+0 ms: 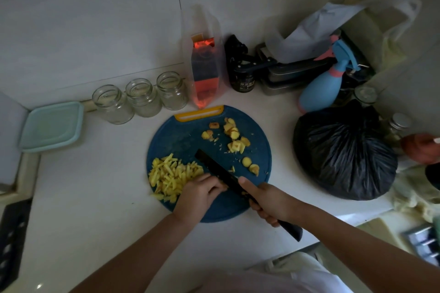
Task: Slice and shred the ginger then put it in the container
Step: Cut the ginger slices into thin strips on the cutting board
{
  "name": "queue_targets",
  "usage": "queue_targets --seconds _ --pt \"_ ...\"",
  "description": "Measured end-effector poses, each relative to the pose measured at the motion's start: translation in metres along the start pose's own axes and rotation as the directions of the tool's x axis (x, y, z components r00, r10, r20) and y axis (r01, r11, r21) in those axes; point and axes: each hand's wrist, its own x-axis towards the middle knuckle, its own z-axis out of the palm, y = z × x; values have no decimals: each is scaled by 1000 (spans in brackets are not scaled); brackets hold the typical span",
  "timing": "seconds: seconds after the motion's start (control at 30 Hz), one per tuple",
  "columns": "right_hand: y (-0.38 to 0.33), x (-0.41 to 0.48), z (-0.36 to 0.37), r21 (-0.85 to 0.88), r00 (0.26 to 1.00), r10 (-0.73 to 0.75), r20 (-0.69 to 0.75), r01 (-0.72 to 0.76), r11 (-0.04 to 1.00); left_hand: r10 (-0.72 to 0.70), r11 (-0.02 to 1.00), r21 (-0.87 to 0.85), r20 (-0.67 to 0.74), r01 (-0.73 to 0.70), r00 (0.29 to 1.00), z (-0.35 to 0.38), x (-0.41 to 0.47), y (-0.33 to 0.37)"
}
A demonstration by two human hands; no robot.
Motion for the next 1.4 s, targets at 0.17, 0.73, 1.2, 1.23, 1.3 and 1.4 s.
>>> queue_targets --seconds 0.17,0.73,1.2,1.23,1.3,1.4 --pt "2 -1 4 2 1000 10 -2 -10 1000 1 1000 27 18 -2 1000 0 -4 2" --pt "0 1 24 -249 982 -151 -111 119 961 -66 997 29 33 65 997 1 -7 2" --pt "-10 20 15 120 997 22 -68 -14 993 39 999 32 19 -40 999 5 -12 -3" --pt "-7 18 13 127 998 30 -49 -24 992 43 998 42 12 -43 999 5 -13 -4" --pt "0 14 11 126 999 34 -23 -31 992 52 997 53 -3 -52 999 5 -14 -4" --pt "4 7 11 101 999 28 -19 -26 995 70 995 70 -8 -69 998 5 -14 -3"
